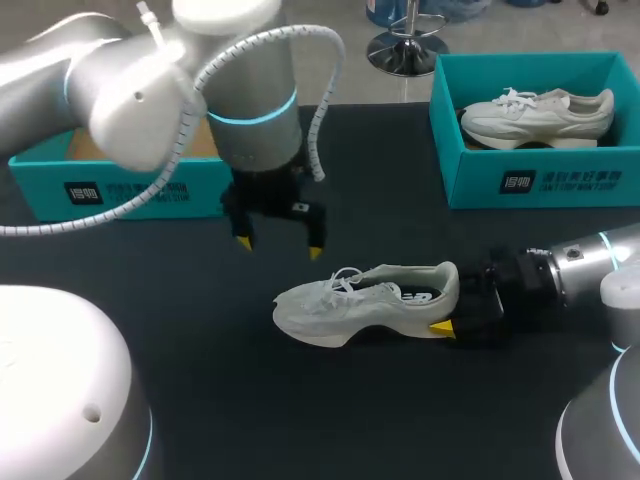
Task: Take the shoe out of the shoebox, open the shoe tongue, remove and reinsert the insole, then place the shoe into the shoebox
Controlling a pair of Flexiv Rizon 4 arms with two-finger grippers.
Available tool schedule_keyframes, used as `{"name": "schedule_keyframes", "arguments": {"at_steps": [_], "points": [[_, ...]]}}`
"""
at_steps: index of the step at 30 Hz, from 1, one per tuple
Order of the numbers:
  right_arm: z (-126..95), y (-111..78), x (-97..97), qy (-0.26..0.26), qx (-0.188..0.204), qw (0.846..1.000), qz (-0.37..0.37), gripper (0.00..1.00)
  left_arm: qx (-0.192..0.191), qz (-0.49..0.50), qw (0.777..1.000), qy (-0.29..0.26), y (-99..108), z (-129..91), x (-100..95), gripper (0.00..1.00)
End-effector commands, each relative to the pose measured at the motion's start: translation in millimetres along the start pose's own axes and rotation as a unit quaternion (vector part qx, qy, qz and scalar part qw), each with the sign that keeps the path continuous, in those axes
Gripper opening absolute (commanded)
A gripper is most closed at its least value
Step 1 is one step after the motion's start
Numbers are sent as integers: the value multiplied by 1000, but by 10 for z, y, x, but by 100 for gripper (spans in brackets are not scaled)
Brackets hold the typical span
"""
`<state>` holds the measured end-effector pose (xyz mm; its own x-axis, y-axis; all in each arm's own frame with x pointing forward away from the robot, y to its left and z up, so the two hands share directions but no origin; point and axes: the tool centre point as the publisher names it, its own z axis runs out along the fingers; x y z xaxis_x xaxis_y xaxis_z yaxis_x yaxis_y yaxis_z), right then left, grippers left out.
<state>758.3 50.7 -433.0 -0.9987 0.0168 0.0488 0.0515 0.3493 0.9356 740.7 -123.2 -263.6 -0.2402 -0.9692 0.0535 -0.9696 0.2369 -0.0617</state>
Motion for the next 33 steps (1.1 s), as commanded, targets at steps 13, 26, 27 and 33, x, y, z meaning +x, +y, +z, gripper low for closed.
{"name": "schedule_keyframes", "arguments": {"at_steps": [13,26,27,33], "points": [[51,-52,-8,0,1,1000,0,0,-14,-57,994,-92,-201,303,1014,100],[51,-52,-8,0,1,1000,0,0,-6,-92,982,-165,-235,648,1241,100],[51,-52,-8,0,1,1000,0,0,-7,-92,982,-165,-234,673,1254,100],[51,-52,-8,0,1,1000,0,0,-2,-98,981,-169,-225,783,1359,100]]}}
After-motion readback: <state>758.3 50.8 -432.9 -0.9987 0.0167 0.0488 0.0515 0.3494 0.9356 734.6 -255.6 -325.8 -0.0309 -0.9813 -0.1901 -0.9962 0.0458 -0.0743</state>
